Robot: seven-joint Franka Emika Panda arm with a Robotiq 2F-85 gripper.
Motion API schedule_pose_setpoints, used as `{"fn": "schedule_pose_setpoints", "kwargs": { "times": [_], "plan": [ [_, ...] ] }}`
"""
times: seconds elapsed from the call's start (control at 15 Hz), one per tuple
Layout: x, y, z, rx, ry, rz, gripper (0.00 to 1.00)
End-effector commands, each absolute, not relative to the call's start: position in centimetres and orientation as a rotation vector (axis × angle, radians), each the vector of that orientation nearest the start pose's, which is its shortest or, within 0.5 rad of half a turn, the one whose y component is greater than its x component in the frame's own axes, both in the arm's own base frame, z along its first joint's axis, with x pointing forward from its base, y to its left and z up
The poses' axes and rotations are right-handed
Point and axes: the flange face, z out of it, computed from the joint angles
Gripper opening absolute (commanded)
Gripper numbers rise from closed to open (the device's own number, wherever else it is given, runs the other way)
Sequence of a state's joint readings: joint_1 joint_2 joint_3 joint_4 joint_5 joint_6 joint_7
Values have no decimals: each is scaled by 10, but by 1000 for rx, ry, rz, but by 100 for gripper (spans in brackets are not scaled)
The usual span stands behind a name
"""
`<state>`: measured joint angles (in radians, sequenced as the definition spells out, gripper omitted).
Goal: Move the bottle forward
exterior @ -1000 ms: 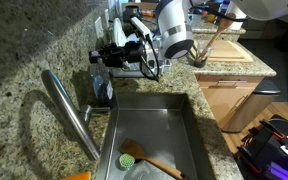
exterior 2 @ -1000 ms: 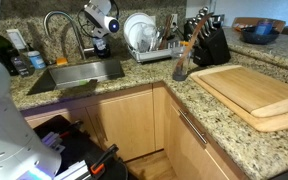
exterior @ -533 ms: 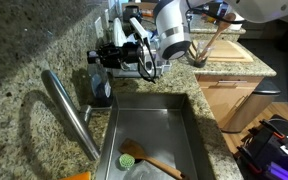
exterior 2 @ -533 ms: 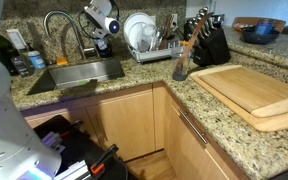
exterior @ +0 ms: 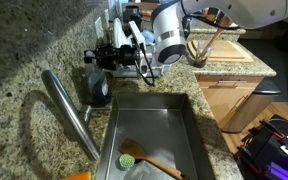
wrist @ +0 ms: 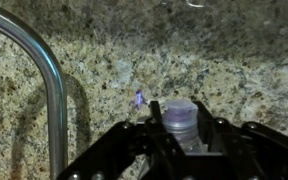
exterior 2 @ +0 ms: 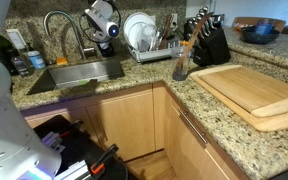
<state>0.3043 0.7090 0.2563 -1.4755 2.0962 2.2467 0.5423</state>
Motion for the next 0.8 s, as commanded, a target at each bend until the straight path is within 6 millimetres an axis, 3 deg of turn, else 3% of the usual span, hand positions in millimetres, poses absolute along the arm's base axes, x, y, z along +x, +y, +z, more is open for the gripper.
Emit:
{"fn": "schedule_pose_setpoints", "kwargs": {
  "times": [0.0, 0.47, 0.53, 0.6, 0.67, 0.73],
  "plan": [
    [654, 390, 316, -879, 1204, 890, 11],
    [660, 388, 306, -740, 1243, 907, 11],
    [660, 388, 305, -744, 1247, 907, 18],
    [659, 389, 304, -755, 1265, 894, 61],
    [657, 384, 301, -765, 1252, 924, 38],
    [657, 384, 302, -765, 1256, 920, 44]
  ]
}}
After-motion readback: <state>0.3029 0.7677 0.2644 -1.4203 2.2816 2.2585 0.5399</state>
